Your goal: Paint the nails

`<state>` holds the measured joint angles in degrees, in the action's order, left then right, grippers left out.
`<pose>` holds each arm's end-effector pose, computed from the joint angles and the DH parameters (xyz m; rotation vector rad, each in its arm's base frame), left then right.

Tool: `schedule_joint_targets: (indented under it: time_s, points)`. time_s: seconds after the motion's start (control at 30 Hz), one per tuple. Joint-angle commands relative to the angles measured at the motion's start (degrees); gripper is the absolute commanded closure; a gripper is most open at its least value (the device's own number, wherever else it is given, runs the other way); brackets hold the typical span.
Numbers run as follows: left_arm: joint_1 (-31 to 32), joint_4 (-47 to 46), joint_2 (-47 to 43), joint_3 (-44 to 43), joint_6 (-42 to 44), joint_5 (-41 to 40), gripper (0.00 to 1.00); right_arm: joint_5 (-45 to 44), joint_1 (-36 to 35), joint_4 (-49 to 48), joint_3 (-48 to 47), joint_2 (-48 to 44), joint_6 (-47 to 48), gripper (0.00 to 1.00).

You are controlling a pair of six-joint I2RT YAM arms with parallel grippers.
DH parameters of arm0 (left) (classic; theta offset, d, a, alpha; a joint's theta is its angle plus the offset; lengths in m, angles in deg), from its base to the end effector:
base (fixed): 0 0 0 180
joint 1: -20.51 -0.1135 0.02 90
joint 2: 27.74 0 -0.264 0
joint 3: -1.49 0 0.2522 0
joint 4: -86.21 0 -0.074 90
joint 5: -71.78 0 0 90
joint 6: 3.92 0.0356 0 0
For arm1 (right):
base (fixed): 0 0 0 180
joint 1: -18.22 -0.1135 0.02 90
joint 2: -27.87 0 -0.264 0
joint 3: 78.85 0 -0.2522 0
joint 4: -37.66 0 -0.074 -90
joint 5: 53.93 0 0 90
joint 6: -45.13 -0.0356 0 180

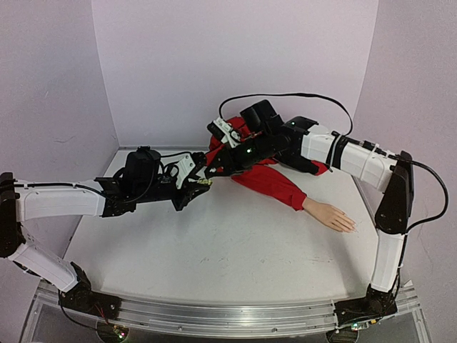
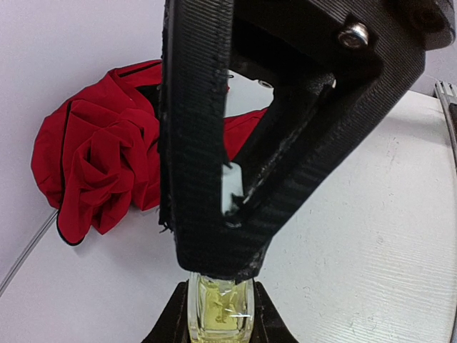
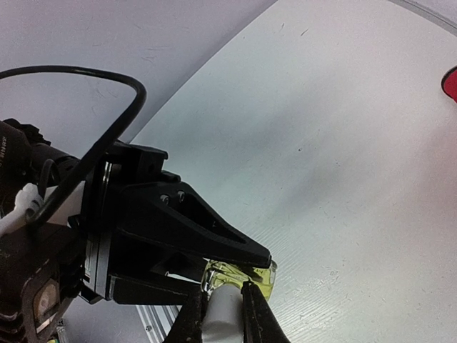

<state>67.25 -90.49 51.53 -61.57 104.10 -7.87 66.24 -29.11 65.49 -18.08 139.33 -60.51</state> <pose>0.2118 -0.2344 0.2661 1.1406 1.5676 -0.5088 0.3019 0.3539 0.3574 -0.9266 1.8567 1.2136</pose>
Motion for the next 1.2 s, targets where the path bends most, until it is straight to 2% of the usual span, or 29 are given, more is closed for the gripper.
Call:
schedule_joint_targets:
  time_s: [0.0, 1.17]
  points:
    - [0.3, -1.8, -0.7, -0.4, -0.3, -0.2, 1.00, -0.6, -0.3, -1.5, 0.3, -4.1, 0.8, 1.00]
    - [0.3, -1.2, 0.8, -1.2, 0.0, 0.5, 1.00, -1.4, -0.2, -4.0, 3.1, -6.3, -0.3, 1.00]
